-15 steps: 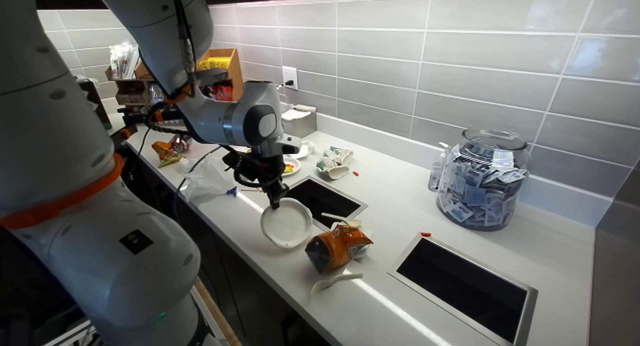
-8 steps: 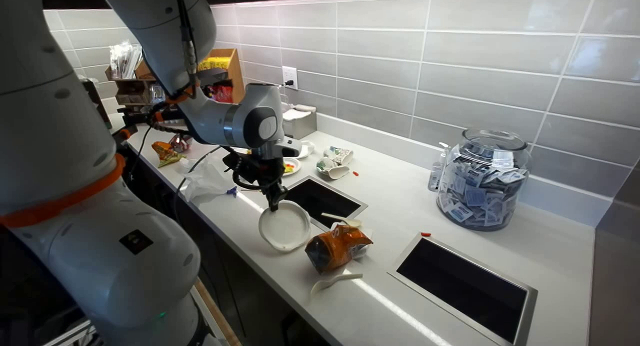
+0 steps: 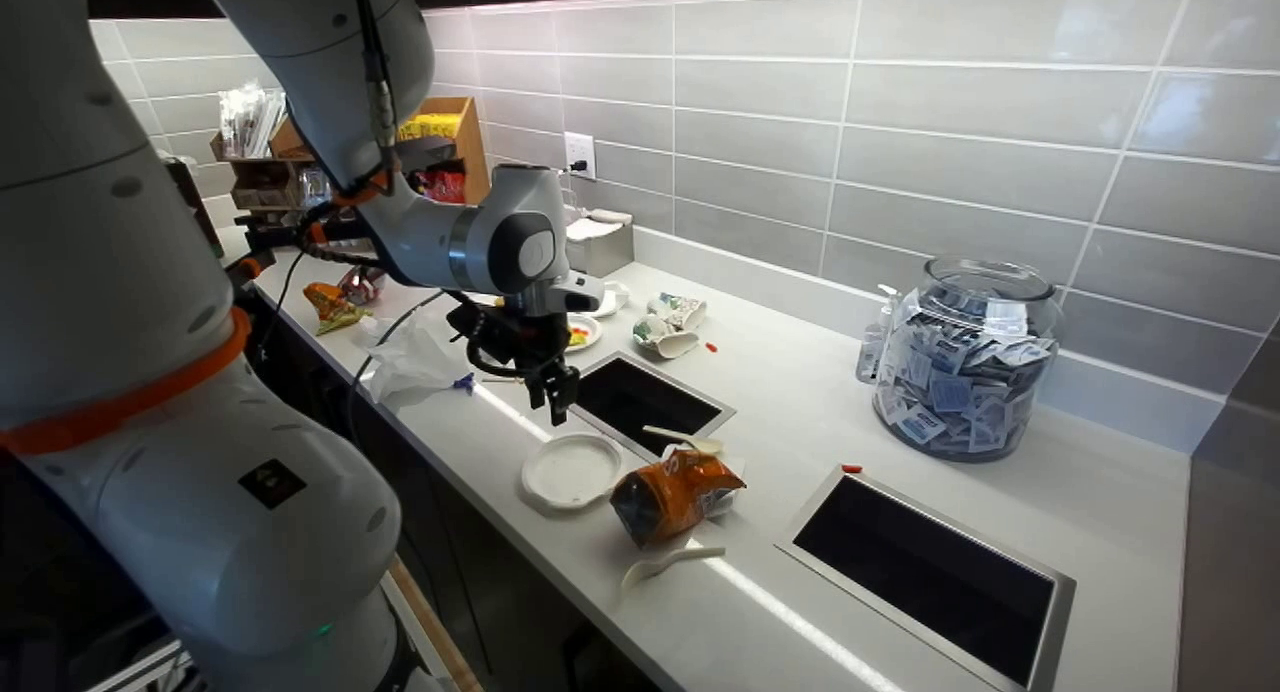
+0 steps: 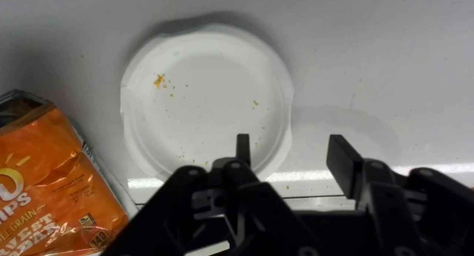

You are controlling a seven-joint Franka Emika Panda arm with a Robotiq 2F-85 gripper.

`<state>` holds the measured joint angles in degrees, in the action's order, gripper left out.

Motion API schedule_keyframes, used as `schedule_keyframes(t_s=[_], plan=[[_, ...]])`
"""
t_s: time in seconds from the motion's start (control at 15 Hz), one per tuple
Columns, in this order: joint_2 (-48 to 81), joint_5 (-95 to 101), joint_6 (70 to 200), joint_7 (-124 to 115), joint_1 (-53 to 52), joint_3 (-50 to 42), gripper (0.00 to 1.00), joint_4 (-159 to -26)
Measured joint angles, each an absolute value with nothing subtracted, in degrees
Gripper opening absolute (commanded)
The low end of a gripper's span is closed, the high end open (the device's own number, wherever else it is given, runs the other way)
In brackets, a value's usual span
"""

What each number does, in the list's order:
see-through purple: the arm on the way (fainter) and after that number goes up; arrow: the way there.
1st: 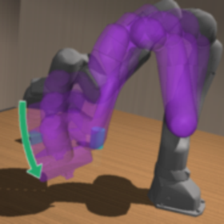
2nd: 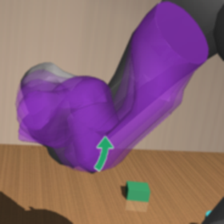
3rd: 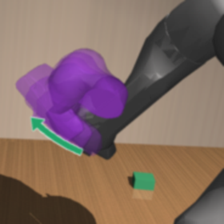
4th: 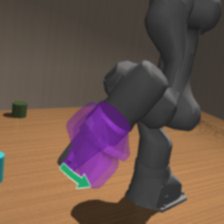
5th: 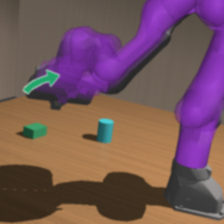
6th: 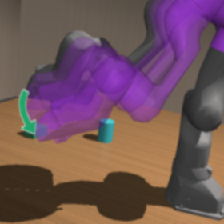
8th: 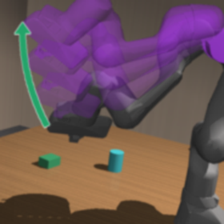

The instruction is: Pour the contents from the white plate into the left bin

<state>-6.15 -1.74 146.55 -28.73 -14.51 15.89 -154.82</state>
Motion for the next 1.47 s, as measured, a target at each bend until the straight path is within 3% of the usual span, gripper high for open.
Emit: schedule_keyframes(t_s=[0.13,0.2,0.33,0.4,0.47,0.53,0.67,1.47], plan=[[-6.22,-1.66,146.61,-28.72,-14.51,15.89,1.00,-154.56],[-6.30,-1.76,146.62,-28.48,-14.51,15.88,1.00,-154.45],[-6.59,-2.53,148.03,-26.61,-14.52,15.83,0.74,-154.50],[-6.80,-3.21,149.81,-24.87,-14.52,15.72,0.72,-154.67],[-7.12,-3.35,151.14,-23.27,-14.52,15.52,0.94,-154.85],[-7.59,-3.47,152.25,-21.71,-14.52,15.27,0.92,-155.06],[-8.94,-3.85,154.03,-18.54,-14.52,14.73,1.00,-155.65],[-22.64,-1.87,146.66,-14.70,-11.38,13.44,1.00,-157.01]])
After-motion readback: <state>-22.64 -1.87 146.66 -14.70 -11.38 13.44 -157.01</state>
